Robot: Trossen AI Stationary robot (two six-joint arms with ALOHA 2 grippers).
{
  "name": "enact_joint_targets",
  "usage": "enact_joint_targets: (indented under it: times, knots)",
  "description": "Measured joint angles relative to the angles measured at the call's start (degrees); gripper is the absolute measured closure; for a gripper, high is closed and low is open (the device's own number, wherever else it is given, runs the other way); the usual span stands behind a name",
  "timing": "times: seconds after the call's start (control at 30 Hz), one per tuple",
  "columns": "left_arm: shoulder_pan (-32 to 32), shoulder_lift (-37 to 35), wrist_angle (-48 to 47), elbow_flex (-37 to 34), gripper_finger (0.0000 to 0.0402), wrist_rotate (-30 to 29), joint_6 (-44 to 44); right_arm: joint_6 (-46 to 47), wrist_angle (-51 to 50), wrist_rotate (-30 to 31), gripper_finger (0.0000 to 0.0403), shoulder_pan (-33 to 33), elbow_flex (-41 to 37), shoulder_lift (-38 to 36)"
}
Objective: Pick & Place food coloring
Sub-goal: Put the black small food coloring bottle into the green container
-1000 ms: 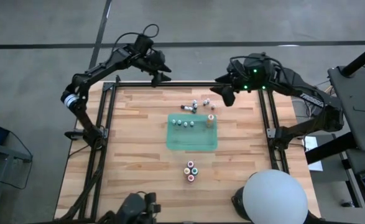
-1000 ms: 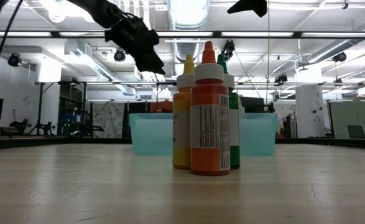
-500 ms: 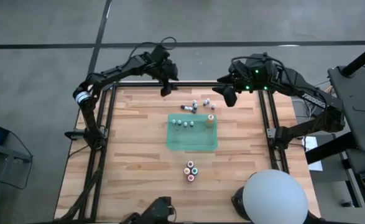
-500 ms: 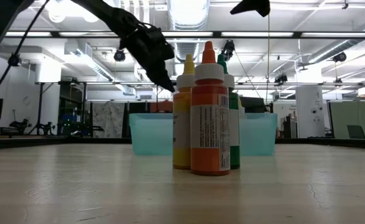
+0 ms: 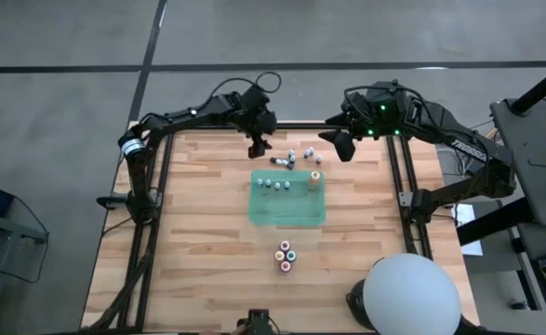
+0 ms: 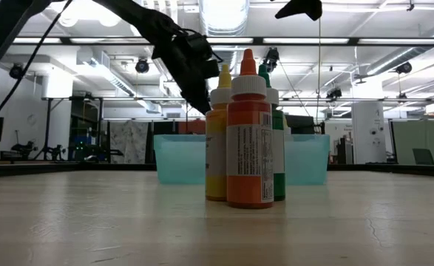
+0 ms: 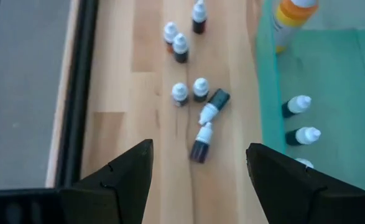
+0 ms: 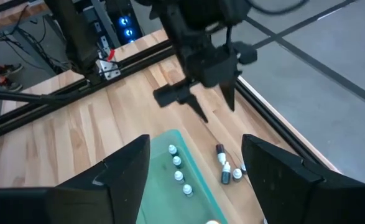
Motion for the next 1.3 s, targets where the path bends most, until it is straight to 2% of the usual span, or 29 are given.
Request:
enact_joint_targets:
  times: [0.53,0.73,0.9,1.3]
  knots:
    - [-1.3,6.8,-0.2,0.0,0.0172,-1.7,0.0,-0.4,-0.2,-0.1,0.0160,0.0,0.0,0.0]
    - [-1.4,8.9,0.2,0.0,0.0172,-3.0,2.8,-0.4,-0.4,-0.1,0.0166,0.0,-0.1,0.0]
    - [-1.4,8.9,0.9,0.0,0.0172,-3.8,6.8,-0.4,-1.0,-0.1,0.0163,0.0,-0.1,0.0]
    - [-1.9,10.3,3.2,0.0,0.0172,-3.6,7.0,-0.4,-1.3,-0.1,0.0165,0.0,-0.1,0.0]
